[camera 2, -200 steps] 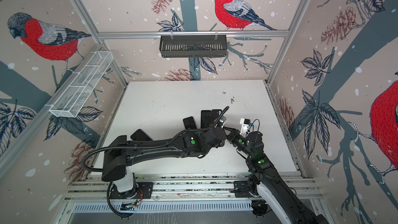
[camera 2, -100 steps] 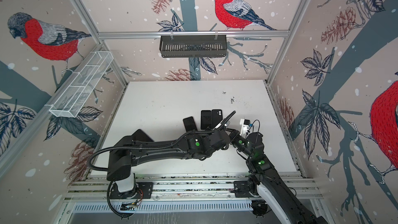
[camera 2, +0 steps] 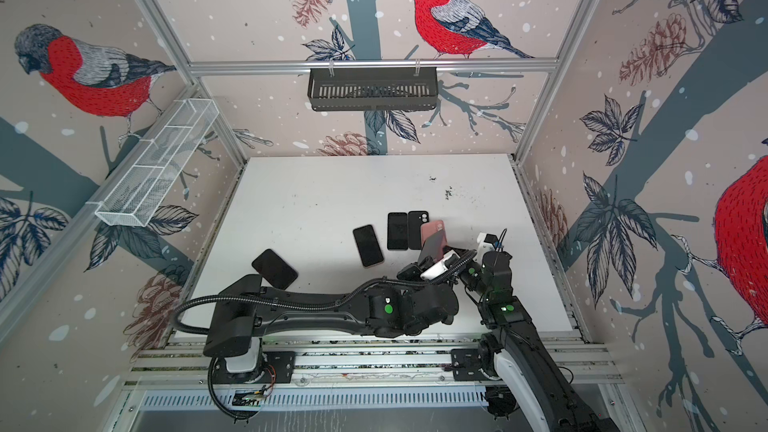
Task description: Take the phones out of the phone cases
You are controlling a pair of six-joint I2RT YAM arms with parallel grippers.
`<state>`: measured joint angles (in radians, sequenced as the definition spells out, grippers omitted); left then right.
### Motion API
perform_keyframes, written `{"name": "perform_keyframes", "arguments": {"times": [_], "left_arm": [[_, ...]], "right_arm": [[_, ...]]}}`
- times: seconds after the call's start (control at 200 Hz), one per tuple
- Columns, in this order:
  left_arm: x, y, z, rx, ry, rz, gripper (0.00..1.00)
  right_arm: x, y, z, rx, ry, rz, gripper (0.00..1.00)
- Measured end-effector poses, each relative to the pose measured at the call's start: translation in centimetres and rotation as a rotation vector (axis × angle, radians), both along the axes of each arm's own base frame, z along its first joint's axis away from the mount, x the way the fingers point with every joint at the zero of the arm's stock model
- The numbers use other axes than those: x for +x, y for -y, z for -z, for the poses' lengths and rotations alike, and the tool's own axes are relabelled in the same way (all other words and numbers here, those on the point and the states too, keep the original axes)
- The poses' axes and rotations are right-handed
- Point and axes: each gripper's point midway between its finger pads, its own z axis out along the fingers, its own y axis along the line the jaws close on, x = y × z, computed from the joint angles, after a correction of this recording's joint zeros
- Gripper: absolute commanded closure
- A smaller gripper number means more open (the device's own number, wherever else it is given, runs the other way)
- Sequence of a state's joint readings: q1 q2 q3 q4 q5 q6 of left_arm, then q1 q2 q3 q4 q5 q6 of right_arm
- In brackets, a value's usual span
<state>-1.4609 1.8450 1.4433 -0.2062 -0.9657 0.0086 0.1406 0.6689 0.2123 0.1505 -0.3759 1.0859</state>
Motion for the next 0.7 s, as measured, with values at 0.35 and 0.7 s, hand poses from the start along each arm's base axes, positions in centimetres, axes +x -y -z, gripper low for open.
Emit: {"name": "perform_keyframes", "arguments": {"times": [0.35,0.7], "left_arm": [[0.6,0.0,-1.7,-0.015,0.106,0.0,1.0],[6.7,3.1,3.3,0.094,0.114,-0.046,1.0]], "right_arm": [[3.2,6.3,-1.6,-0.061,-0.018,0.193,0.99],[4.5,10.5,-4.3,-0.114,0.008,0.268,0.99]]}}
